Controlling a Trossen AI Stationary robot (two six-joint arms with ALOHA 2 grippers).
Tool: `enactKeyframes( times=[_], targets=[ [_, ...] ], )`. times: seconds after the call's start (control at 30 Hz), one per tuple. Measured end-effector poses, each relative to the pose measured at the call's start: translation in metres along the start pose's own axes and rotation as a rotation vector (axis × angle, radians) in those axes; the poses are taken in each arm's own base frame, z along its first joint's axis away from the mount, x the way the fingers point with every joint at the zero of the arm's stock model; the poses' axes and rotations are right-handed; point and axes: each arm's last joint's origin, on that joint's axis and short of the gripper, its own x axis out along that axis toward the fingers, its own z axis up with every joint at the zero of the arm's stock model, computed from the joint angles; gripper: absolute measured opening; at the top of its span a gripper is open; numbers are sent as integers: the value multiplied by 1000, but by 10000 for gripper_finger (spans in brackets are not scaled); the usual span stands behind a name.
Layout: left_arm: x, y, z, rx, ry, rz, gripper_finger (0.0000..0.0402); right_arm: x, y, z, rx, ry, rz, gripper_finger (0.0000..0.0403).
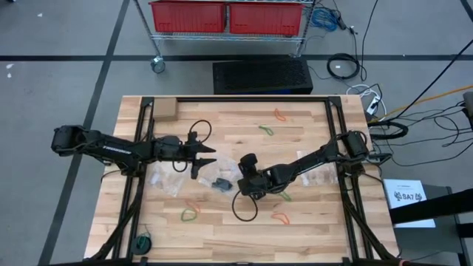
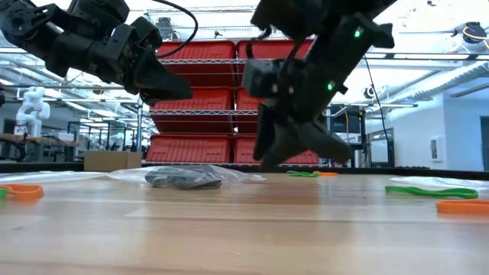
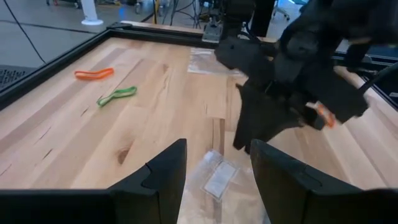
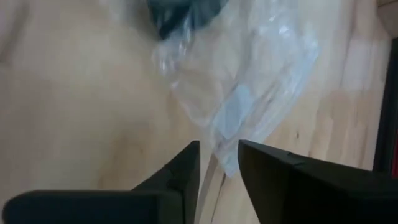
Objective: Sort rubber bands
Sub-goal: Close the top left transparent zip bag
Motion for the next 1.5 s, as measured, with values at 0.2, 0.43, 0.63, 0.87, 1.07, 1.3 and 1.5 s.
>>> enactKeyframes(
  times=[0.2, 0.43, 0.63, 0.87, 1.07, 1.3, 1.5],
  targets=[
    [0, 0, 0, 1, 0, 0, 182, 20, 13, -3, -130, 43, -24, 108],
    [0, 0, 0, 2, -1, 0, 182, 35, 8, 0, -115, 12, -102, 64],
    [0, 0, 0, -1, -1, 0, 182, 26, -1, 0, -55, -2, -102, 6],
    [0, 0, 0, -9, -2, 0, 182, -31, -38, 4, 177, -120, -13, 1],
    [4, -2, 16, -76, -21, -9, 182, -70, -70, 11, 342, -143, 33, 0],
    [9, -11, 37, -62, 7, -34, 182, -68, -94, 26, 387, -98, 24, 0],
    [10, -8, 37, -18, 21, 12, 186, -70, -83, 32, 264, -114, 40, 0]
  ],
)
